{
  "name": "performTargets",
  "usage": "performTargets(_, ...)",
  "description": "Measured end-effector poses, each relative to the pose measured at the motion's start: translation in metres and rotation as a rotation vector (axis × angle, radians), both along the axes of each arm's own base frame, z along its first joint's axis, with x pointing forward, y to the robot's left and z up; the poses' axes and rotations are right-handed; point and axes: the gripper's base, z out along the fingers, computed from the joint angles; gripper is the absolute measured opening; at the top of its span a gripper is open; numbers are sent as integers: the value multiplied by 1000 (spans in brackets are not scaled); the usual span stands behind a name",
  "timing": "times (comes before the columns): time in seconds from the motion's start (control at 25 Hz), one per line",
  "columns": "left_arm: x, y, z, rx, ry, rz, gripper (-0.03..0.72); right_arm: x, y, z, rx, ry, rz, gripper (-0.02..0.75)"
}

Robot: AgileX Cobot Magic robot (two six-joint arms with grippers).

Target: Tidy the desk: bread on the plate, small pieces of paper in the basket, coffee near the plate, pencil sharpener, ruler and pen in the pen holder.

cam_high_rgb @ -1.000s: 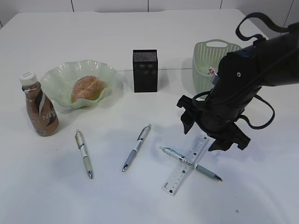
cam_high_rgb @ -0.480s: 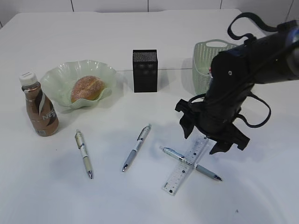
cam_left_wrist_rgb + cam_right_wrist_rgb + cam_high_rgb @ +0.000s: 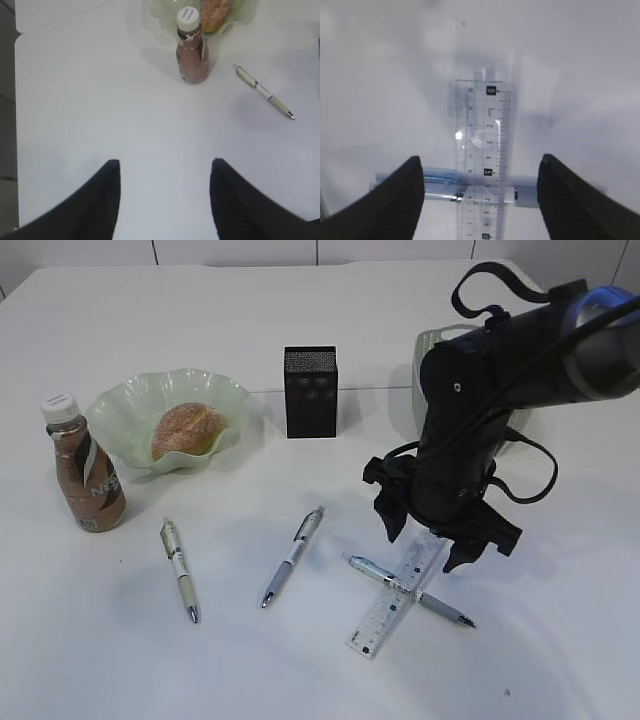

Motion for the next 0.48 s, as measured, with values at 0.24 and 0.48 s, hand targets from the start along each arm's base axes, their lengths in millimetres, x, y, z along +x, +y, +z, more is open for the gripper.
performTargets(0.24, 0, 0, 0, 0, 0, 0, 401, 0, 1, -9, 3, 30, -13, 552)
performTargets(0.48, 0, 0, 0, 0, 0, 0, 401, 0, 2, -12, 5, 36, -24, 552)
